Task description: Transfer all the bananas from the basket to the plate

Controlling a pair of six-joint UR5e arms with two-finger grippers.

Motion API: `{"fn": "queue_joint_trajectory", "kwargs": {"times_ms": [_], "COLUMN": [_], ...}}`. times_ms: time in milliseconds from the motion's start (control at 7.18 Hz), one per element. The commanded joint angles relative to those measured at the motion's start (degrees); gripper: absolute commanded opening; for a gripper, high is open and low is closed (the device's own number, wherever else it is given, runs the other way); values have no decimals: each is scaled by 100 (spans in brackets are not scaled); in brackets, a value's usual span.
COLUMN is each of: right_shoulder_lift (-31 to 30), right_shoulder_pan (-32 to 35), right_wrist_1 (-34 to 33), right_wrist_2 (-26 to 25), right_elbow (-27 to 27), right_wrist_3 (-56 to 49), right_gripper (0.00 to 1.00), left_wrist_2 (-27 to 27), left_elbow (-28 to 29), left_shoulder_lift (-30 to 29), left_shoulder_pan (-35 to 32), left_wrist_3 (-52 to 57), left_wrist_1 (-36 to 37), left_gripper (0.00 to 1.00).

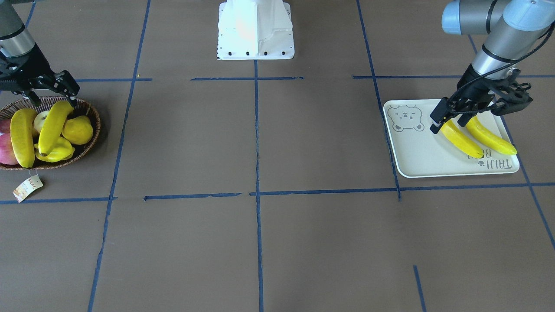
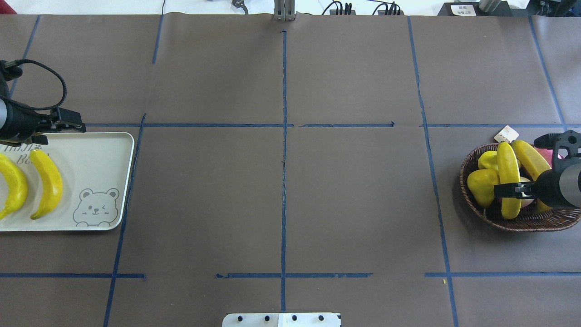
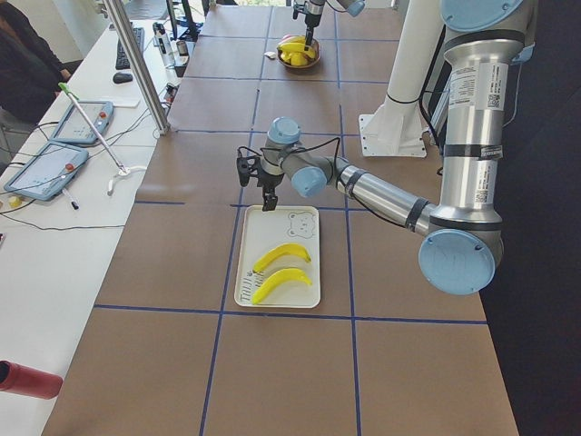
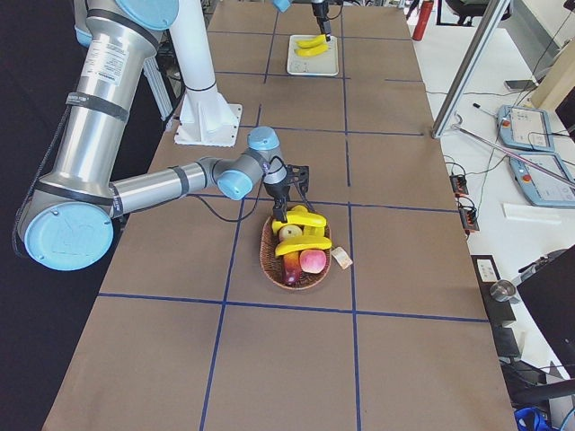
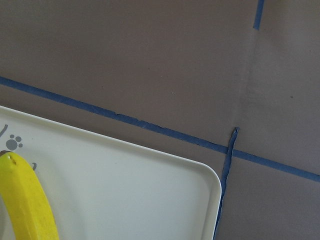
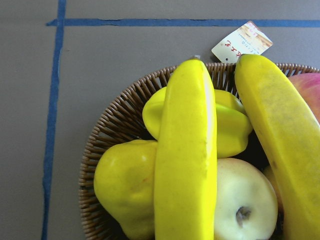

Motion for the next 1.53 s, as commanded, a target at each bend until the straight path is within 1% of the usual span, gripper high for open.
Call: {"fn": "queue_joint_trajectory", "kwargs": {"times_ms": [0,139,278,418,557,696,835,975,1114,1253,1392], "right_shoulder_lift": [94,94,85,68,42,-19,-107,-178,-100,275,836], "right_shoulder_pan": [-145,-153,-119,-31,161,372,583,898,1293,1427,1402], "right_wrist_1": [-5,-5,-5,-5,-5,-5,-5,-57,-57,12,4], "right_wrist_2": [-149,-149,-140,-132,-71,-61,-44,104,549,1276,1658], "right_elbow": [-215,-242,-233,-189,-172,-84,143,476,757,734,656], "right_wrist_3": [-2,-2,-10,-28,-106,-316,-422,-432,-432,-380,-310], "right_gripper": [100,94,60,31,15,5,0,0,0,0,1], "left_wrist_2": [-4,-4,-4,-4,-4,-4,-12,-169,-223,-258,-424], "left_elbow": [4,-14,-31,-40,-40,-49,-118,-163,-224,-251,-242], "left_shoulder_lift": [15,15,15,23,24,32,58,85,94,76,-11], "left_shoulder_pan": [0,-9,0,-9,-9,-9,-9,-9,-9,-9,26], "left_wrist_3": [0,0,0,0,0,0,0,0,0,-9,-9], "left_wrist_1": [0,0,0,0,0,0,0,0,0,0,0], "left_gripper": [99,99,99,99,99,99,99,99,99,99,99]}}
